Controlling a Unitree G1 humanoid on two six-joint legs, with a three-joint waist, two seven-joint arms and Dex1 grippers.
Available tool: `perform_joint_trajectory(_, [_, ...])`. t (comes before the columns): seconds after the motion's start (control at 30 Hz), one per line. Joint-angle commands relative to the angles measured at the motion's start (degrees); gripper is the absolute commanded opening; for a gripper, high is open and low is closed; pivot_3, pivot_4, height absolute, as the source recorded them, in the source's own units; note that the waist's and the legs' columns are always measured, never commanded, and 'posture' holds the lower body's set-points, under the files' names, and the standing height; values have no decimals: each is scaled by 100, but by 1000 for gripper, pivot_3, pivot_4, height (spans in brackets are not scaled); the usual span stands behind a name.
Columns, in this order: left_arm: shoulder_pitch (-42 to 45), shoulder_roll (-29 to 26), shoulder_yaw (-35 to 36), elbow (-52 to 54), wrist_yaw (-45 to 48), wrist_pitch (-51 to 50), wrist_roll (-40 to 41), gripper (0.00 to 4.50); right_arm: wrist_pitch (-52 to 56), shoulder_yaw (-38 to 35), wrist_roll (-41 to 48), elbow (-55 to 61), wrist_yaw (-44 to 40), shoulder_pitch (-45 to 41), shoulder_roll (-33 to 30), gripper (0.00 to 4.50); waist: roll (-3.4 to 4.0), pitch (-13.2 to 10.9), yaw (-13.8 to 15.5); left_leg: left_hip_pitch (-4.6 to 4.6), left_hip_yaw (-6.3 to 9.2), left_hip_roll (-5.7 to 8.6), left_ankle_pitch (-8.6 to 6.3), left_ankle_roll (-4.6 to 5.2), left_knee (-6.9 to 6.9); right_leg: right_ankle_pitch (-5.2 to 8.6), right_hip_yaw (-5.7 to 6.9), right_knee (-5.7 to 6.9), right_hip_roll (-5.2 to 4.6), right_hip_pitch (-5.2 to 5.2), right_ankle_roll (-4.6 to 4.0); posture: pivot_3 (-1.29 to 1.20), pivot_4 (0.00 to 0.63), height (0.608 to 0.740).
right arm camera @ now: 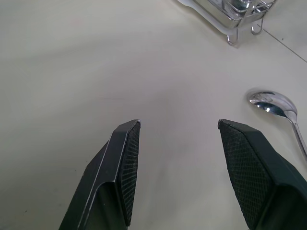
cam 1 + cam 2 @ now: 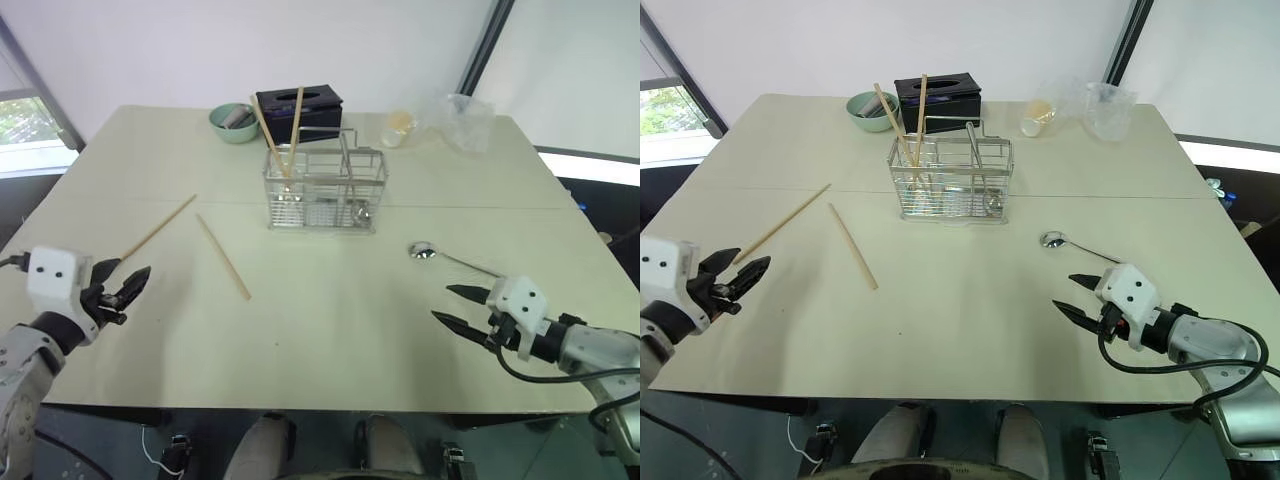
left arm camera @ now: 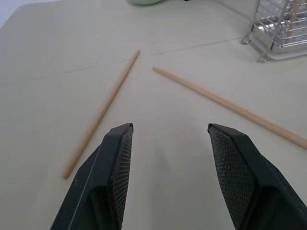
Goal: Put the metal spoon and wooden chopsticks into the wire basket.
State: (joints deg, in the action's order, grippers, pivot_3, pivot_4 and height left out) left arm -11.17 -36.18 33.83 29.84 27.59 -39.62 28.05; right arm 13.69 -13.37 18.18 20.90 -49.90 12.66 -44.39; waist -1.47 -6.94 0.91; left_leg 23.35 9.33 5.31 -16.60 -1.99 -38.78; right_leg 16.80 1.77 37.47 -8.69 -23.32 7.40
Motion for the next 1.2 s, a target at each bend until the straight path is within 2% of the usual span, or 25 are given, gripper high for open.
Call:
perform_joint_trajectory(0.03, [37, -156, -7, 157, 44, 66, -18, 2614, -233, -84, -40, -82, -16, -15, 25, 2664, -2, 1, 0, 0, 0, 0, 0, 0, 0, 0, 0, 0, 0, 0, 0, 0, 150, 643])
perform_joint_trajectory(0.43, [302, -187, 88, 90, -75, -57, 164, 2614, -716, -107, -72, -632, -194, -103, 7, 2664, -1, 1, -2, -3, 1, 0, 3, 4, -1, 0, 0, 3, 2, 2, 0, 0, 150, 643])
perform_joint_trajectory(0.73, [412, -446, 28, 266, 151, -134, 337, 2614, -1369, 5, -317, -1307, -457, -593, -116, 2664, 0, 1, -5, -5, 1, 0, 2, 4, -3, -1, 0, 6, 3, 3, 0, 0, 150, 643])
perform_joint_trajectory(0.9, [897, -832, -146, 691, 445, -428, 952, 2614, -1544, 280, -425, -1819, -900, -1601, -479, 2664, 7, -3, -12, -2, 0, 0, 2, 3, -13, -3, 0, 7, 4, 3, -3, 0, 150, 643])
perform_joint_trajectory(1.07, [1477, -1360, -260, 958, 918, -999, 2122, 2614, -1395, 887, -677, -2890, -1440, -3247, -753, 2664, 12, -6, -30, -5, -2, 0, 3, 5, -16, -3, 1, 7, 5, 4, -3, 0, 150, 643])
perform_joint_trajectory(1.2, [2117, -1823, -591, 735, 1273, -1112, 2515, 2614, -1070, 1485, -986, -3968, -1888, -4594, -640, 2664, 14, -9, -39, 2, -3, -1, 11, 15, -8, -4, 1, 13, 6, -1, -3, 0, 150, 643])
